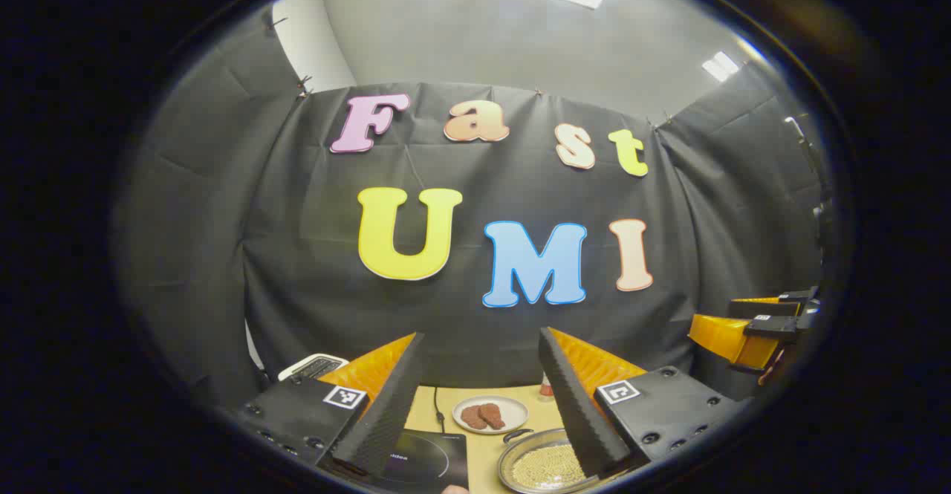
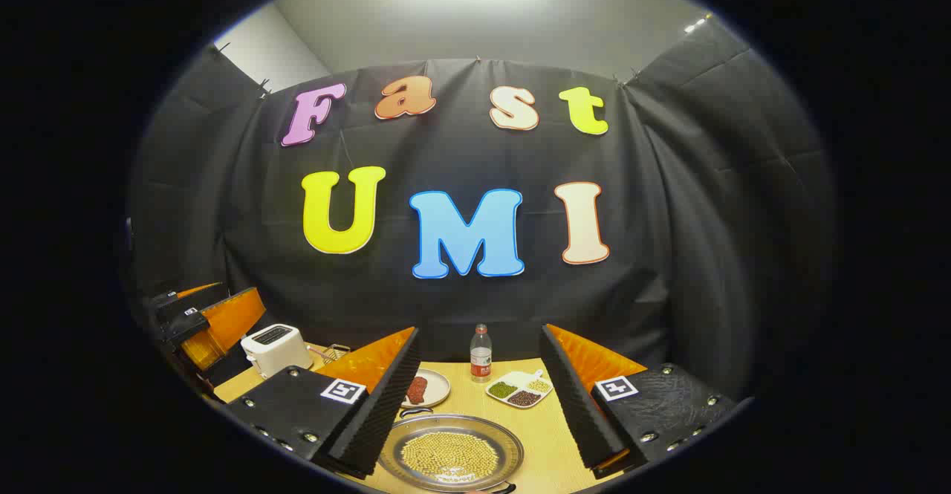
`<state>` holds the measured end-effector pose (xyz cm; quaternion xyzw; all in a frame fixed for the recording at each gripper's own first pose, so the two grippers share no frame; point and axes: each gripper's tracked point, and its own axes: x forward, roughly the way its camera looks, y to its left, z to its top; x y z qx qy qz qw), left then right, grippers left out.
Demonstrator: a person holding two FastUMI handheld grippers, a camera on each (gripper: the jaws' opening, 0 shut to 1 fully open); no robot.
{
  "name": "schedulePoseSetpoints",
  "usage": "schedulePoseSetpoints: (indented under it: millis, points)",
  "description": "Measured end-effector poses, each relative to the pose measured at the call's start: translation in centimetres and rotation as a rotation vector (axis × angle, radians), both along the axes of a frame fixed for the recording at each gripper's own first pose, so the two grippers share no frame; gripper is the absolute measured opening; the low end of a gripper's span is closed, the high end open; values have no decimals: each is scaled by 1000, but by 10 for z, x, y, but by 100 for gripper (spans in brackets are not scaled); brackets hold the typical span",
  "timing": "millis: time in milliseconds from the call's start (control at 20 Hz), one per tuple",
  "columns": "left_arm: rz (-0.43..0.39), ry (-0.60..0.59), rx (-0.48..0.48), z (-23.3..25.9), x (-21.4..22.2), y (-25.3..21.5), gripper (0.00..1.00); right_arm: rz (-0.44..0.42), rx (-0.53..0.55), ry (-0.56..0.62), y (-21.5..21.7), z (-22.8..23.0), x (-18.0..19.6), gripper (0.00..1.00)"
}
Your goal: First push the handle of the pot to place it horizontally, then grasp the pot with both hands and set it on the induction cooktop.
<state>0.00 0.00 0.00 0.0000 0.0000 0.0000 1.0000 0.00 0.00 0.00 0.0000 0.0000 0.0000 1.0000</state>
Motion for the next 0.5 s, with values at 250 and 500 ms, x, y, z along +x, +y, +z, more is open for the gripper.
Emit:
schedulePoseSetpoints:
  millis: [250,500]
  points:
    - [-17,8,-1,-2,1,-3,92,1,-3,7,0,-1,0,96]
    - [-19,8,6,-1,-2,1,97,0,4,22,1,-6,2,97]
